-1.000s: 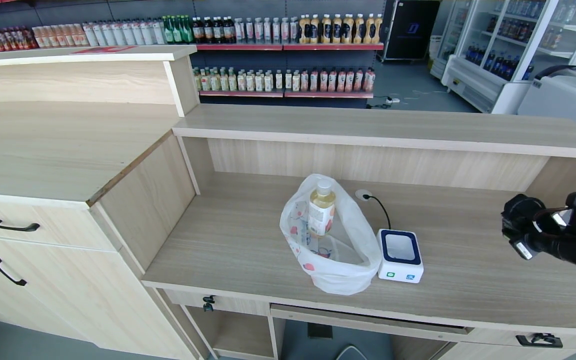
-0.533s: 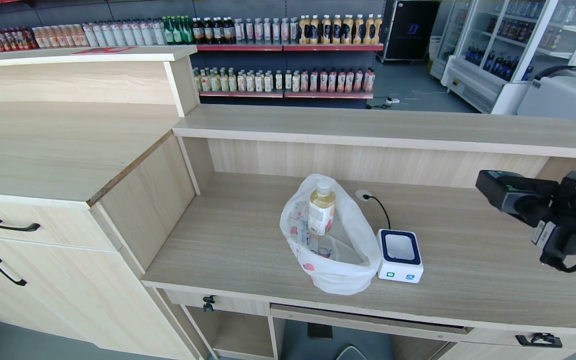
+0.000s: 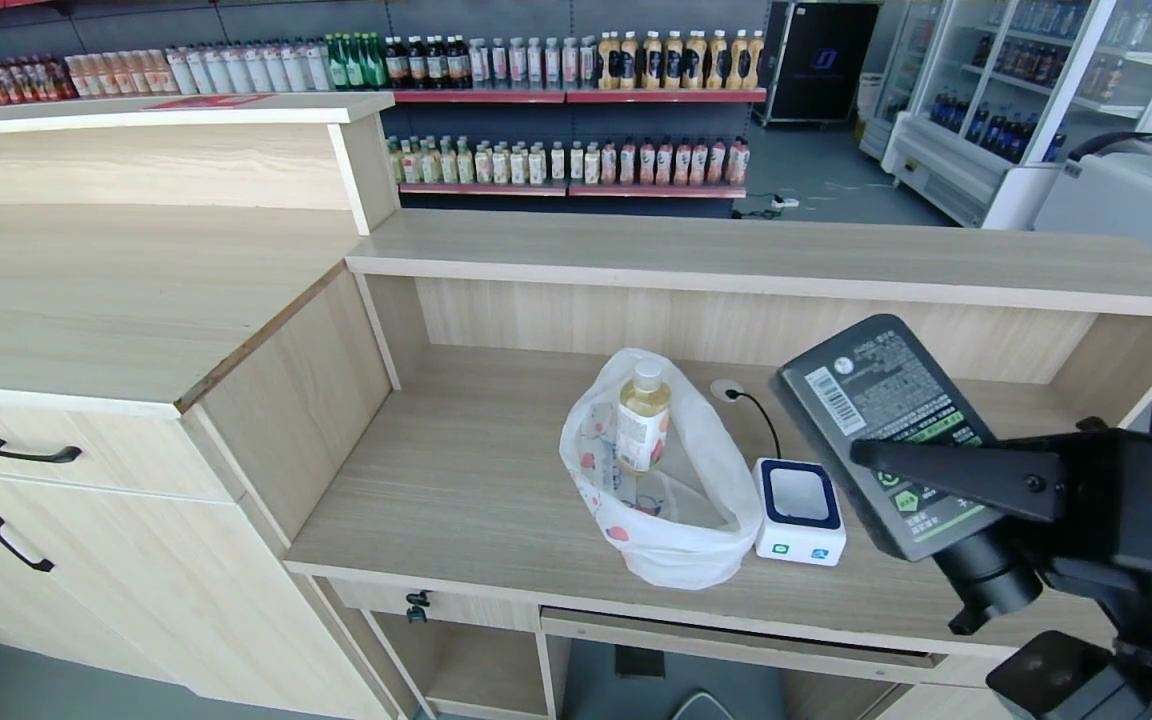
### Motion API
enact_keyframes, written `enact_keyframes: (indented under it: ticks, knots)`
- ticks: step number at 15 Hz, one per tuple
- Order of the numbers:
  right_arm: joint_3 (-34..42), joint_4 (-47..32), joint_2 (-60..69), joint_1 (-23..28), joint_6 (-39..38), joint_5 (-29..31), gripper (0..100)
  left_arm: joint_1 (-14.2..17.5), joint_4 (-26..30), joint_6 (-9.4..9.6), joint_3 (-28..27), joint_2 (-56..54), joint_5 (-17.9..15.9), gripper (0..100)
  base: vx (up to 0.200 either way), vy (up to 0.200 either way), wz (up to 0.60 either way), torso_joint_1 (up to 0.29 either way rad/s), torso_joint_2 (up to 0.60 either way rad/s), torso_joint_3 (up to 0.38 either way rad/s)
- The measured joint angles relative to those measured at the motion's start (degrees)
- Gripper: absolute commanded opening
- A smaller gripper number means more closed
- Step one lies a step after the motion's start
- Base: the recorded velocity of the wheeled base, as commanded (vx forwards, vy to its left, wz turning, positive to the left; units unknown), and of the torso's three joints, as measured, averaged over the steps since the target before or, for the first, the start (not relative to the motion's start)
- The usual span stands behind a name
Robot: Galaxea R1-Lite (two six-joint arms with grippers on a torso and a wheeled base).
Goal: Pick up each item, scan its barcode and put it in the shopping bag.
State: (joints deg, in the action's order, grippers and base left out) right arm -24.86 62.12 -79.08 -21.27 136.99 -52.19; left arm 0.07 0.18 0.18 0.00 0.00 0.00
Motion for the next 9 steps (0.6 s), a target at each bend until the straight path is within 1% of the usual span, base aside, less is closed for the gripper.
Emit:
enact_keyframes:
  ticks: [4, 6, 9]
  knots:
    - [-0.96, 0.37, -0.13, -7.33, -1.67, 0.43, 0, 0.02, -0.02, 0.00, 0.00, 0.00, 0.00, 100, 0.000, 0.000, 0.00, 0.000, 0.00, 0.000]
    - [-0.99, 0.61, -0.66, -11.76, -1.12, 0.49, 0, -0.02, 0.00, 0.00, 0.00, 0.00, 0.00, 100, 0.000, 0.000, 0.00, 0.000, 0.00, 0.000]
    - [-1.38, 1.07, -2.04, -13.70, 0.78, 0.55, 0, -0.02, -0.02, -0.02, 0.00, 0.00, 0.00, 100, 0.000, 0.000, 0.00, 0.000, 0.00, 0.000]
